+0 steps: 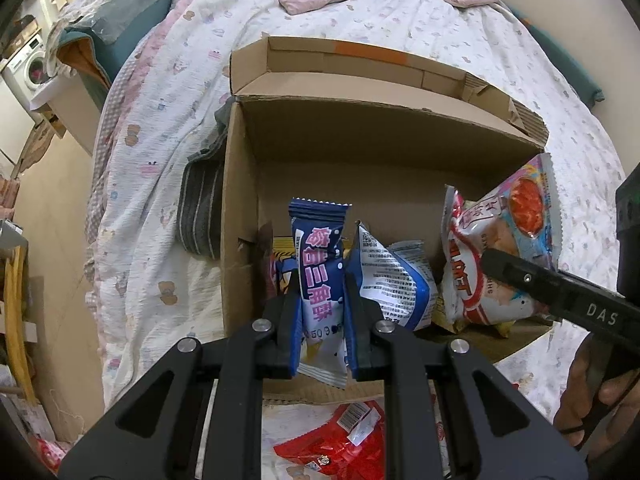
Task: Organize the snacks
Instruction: 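Lower both snacks into the box and open both tools to release them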
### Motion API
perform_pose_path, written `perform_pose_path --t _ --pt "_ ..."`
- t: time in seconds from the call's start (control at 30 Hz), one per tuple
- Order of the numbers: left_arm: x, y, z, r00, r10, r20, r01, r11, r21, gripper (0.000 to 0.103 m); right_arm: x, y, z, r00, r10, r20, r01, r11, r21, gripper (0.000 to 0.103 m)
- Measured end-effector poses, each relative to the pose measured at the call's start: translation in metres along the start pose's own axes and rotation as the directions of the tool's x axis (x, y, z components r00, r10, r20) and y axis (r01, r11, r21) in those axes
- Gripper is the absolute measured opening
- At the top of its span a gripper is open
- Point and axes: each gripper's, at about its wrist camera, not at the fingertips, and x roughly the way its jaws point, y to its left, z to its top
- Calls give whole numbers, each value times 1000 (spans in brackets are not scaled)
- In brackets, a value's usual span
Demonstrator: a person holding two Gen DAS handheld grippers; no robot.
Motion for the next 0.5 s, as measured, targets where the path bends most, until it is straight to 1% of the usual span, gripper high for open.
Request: perform_pose_path --t 0.1,0.2,0.23,0.3,0.33,0.37,0.43,0.5 --pt "0 0 0 1000 -11 -2 11 1000 -2 15 -5 -1 0 1000 7 19 -7 1000 6 40" --pt "-3 -3 -1 1000 0 10 -1 1000 14 15 -9 1 -1 999 3 37 -3 1000 -3 49" --pt "-4 -4 -1 1000 10 17 -10 1000 22 15 -8 2 -1 999 -4 40 5 1000 -6 55" --pt "-8 -5 -2 999 21 33 -22 999 31 17 -7 2 -2 999 -7 37 8 1000 -8 57" --pt "-9 -6 -3 999 26 38 -27 999 39 24 -7 3 -2 999 -11 39 11 1000 -9 57" --pt "-11 -8 -3 998 35 46 -37 998 53 35 -8 3 -2 999 -14 44 14 1000 -11 59" --pt "-15 -11 -3 996 62 62 -66 996 68 43 -11 5 -2 998 -8 59 9 1000 -21 59" --pt "-20 -11 -3 994 75 85 -81 994 68 45 -12 5 0 997 -7 70 9 1000 -21 59"
